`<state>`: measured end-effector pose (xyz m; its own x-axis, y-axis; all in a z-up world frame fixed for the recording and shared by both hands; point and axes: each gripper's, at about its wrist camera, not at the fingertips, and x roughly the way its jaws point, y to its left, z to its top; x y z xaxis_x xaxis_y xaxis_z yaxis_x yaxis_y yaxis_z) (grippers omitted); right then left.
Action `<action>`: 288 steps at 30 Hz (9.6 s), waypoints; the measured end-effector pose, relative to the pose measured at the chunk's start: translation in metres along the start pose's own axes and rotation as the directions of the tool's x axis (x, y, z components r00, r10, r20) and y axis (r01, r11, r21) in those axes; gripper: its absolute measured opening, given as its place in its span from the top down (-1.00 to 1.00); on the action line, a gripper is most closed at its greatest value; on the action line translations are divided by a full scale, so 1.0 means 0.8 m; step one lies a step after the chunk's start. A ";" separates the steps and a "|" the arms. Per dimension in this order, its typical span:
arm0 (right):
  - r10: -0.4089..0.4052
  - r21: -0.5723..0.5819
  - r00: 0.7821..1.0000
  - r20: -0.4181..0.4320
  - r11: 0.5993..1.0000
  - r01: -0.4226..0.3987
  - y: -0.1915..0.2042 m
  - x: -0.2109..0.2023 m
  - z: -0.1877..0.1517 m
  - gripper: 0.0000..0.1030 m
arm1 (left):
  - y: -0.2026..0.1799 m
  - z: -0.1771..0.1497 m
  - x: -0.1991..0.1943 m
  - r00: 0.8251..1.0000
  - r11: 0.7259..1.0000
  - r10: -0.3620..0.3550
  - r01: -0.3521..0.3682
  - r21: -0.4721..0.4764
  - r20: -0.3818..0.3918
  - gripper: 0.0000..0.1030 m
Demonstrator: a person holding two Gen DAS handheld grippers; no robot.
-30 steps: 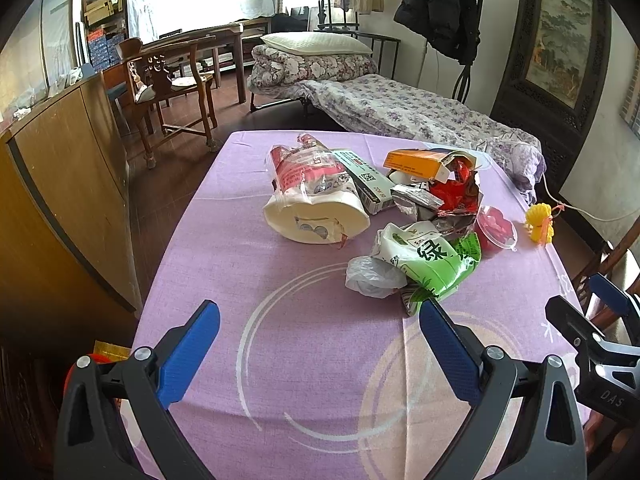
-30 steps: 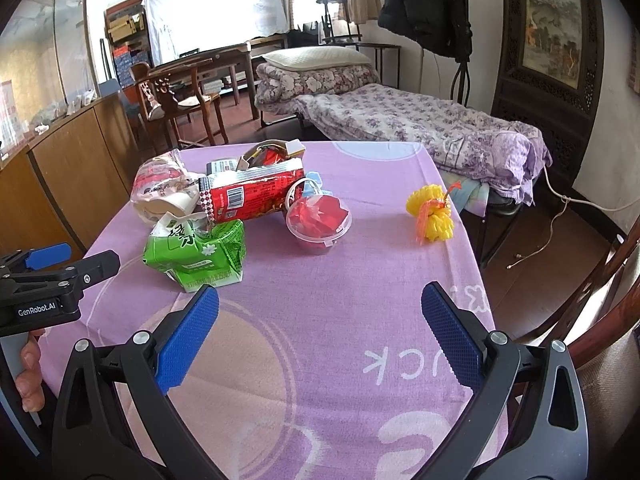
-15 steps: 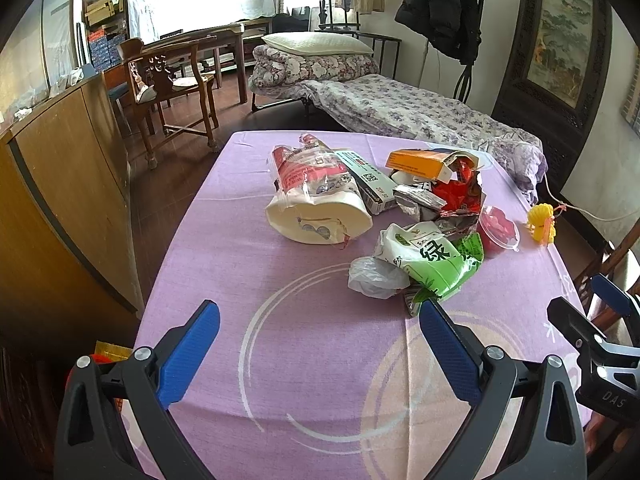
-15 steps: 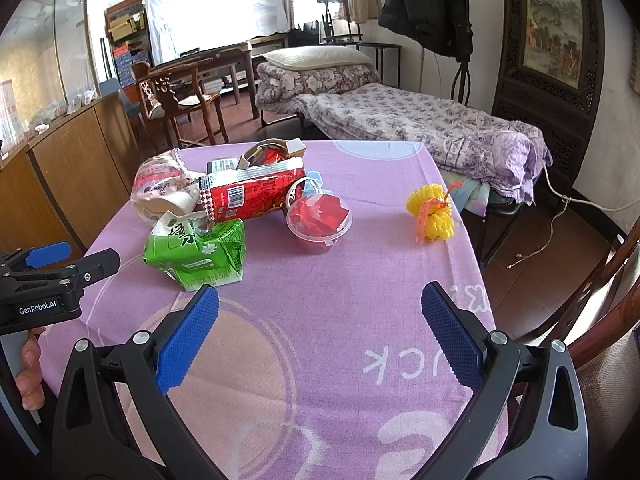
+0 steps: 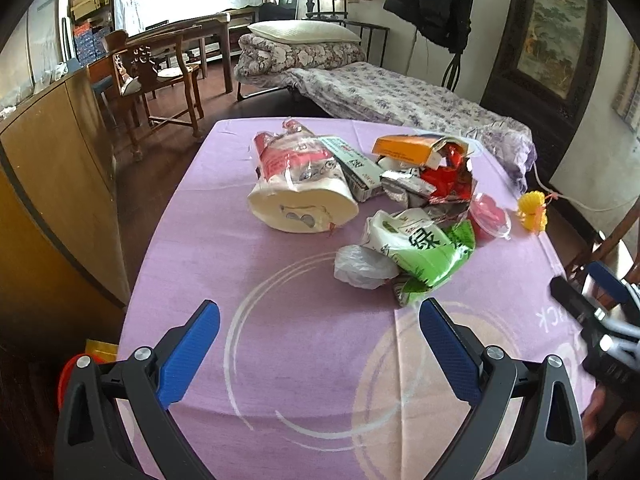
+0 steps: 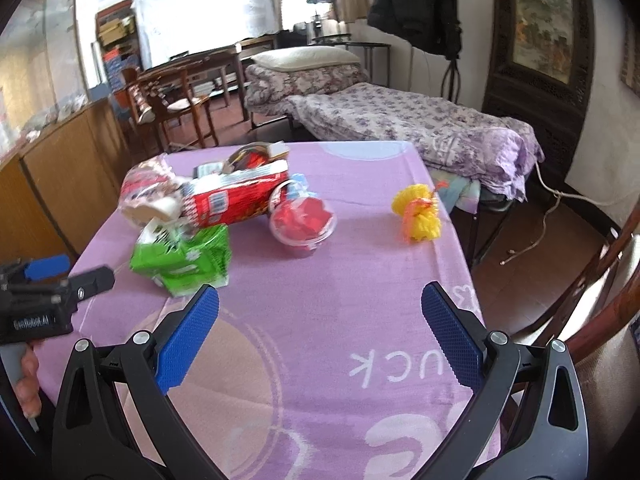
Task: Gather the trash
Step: 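Grasp the yellow fluffy toy with the right tool, then grasp the green tea bag with the left tool while the right tool holds the yellow toy, then carry both items to the red basket and open both tools over it, then move both tools back over the table toward the white plastic bag, then grasp the crumpled white plastic bag with the left tool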
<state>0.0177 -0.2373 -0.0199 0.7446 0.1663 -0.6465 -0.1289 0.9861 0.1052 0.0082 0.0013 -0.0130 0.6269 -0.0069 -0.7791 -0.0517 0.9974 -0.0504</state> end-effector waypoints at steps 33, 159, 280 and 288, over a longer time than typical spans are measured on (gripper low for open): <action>-0.090 -0.110 0.990 -0.109 0.991 0.078 -0.027 0.089 0.072 0.34 | -0.003 -0.002 0.021 0.991 0.993 -0.118 0.116 -0.037 -0.069 -0.89; 0.502 -0.530 0.722 -0.477 0.491 -0.691 0.466 -0.062 -0.024 0.33 | 0.375 -0.103 -0.142 0.976 0.846 0.163 -0.214 -0.489 -0.145 -0.65; 0.115 -0.086 0.993 -0.041 0.989 -0.118 -0.025 0.041 0.050 -0.72 | -0.054 0.024 0.095 0.985 0.995 -0.054 0.067 0.076 -0.165 -0.07; 0.097 -0.102 0.990 -0.100 0.989 -0.107 -0.015 0.067 0.045 -0.72 | -0.049 0.022 0.079 0.991 0.993 -0.066 0.077 0.094 -0.120 0.46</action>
<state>0.0827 -0.2398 -0.0286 0.6594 0.2594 -0.7056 -0.2740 0.9570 0.0958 0.0634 -0.0366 -0.0490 0.5309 -0.0808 -0.8435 0.0703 0.9962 -0.0512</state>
